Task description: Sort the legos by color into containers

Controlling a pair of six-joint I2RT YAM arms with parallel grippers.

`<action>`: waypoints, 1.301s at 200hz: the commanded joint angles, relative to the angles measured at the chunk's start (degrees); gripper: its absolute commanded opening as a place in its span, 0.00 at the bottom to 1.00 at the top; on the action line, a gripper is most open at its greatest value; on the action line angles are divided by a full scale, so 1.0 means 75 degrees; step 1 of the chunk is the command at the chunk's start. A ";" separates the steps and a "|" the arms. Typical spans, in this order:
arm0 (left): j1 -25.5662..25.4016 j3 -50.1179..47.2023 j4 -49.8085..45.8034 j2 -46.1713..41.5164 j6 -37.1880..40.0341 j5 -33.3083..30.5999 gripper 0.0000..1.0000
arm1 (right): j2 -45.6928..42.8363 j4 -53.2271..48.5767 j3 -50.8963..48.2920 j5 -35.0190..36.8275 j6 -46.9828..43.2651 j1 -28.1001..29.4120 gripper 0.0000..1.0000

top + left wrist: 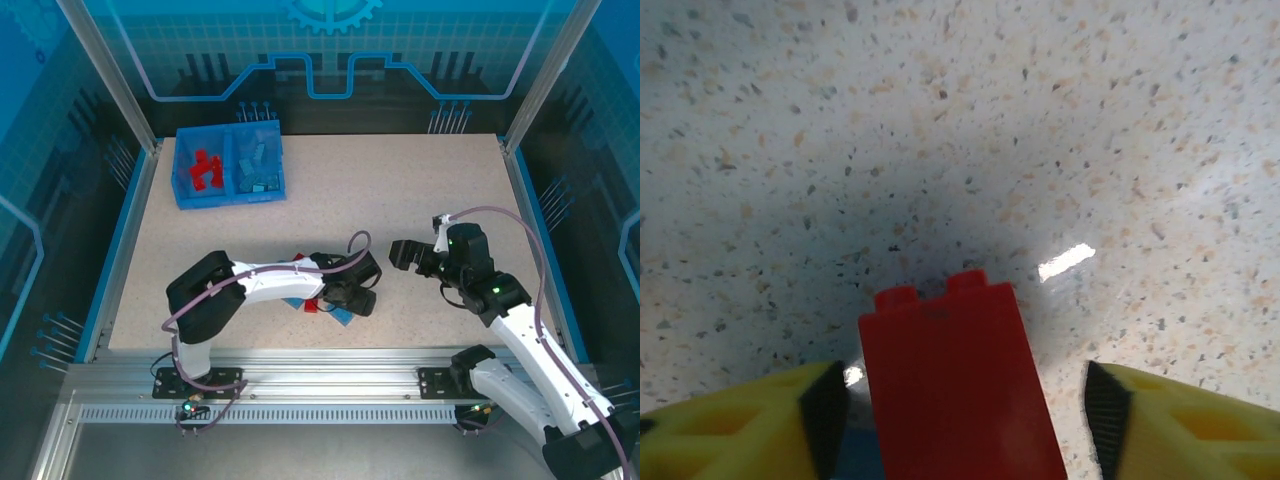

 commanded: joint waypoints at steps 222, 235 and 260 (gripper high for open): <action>0.3055 0.1024 0.0587 -0.1631 0.1248 -0.0914 0.32 | 0.0109 0.0917 -0.0087 -0.2419 -0.0828 0.0029 1.00; 0.3395 0.1170 0.0645 -0.1713 0.1386 -0.1157 0.32 | 0.0098 0.0916 -0.0097 -0.2311 -0.0786 0.0033 1.00; 0.4188 0.1426 0.0864 -0.1848 0.1681 -0.1487 0.32 | 0.0086 0.0909 -0.0081 -0.2217 -0.0739 0.0042 1.00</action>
